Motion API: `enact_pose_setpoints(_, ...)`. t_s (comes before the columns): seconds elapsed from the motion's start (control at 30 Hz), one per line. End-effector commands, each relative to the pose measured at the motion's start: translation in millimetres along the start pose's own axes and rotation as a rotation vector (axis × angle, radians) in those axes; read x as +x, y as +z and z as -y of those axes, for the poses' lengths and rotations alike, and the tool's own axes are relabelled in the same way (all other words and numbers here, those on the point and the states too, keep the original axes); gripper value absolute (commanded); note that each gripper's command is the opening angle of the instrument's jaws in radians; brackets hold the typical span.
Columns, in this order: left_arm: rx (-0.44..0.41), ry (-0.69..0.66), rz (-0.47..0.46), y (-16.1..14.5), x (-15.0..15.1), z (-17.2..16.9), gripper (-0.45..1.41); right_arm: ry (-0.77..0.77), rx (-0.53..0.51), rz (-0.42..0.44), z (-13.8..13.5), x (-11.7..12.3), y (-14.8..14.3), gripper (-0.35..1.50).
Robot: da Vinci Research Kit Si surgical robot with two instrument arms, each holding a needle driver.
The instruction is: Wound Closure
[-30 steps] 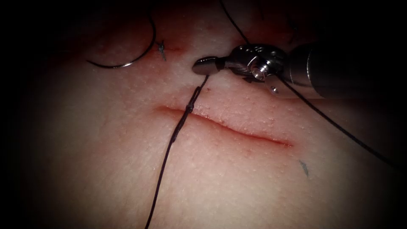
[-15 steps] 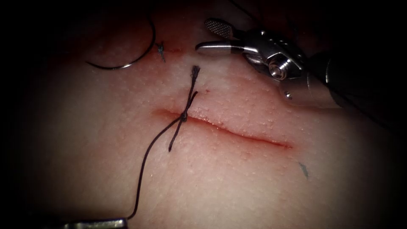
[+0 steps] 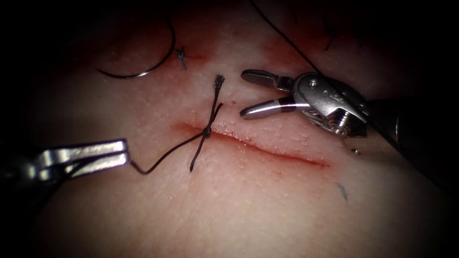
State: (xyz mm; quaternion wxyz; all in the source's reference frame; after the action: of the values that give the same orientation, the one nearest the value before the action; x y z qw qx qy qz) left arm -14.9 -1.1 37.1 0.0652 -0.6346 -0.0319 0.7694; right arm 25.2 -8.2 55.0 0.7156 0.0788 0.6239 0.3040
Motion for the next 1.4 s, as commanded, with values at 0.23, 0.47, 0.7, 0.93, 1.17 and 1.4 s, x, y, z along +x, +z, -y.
enact_pose_setpoints(0.23,-0.108,-0.082,-0.088,3.2,-0.9,2.3,-0.45,0.02,-0.011,-0.008,3.8,0.4,3.5,0.24)
enact_pose_setpoints(0.47,-0.236,-0.148,-0.147,5.5,-1.4,4.1,-0.45,0.049,-0.035,-0.009,4.8,0.4,5.8,0.34)
enact_pose_setpoints(0.7,-0.304,-0.176,-0.205,7.1,-0.7,7.1,-0.45,0.057,-0.046,-0.038,5.6,0.0,6.9,0.46)
enact_pose_setpoints(0.93,-0.304,-0.177,-0.213,7.9,-3.1,10.6,-0.45,0.095,0.035,-0.123,7.5,0.0,7.4,0.39)
enact_pose_setpoints(1.17,-0.27,-0.197,-0.2,8.1,-8.0,12.6,-0.45,0.145,0.126,-0.23,8.2,0.1,7.6,0.36)
enact_pose_setpoints(1.4,-0.213,-0.227,-0.188,7.6,-14.1,14.1,-0.45,0.195,0.216,-0.329,8.6,0.6,7.6,0.21)
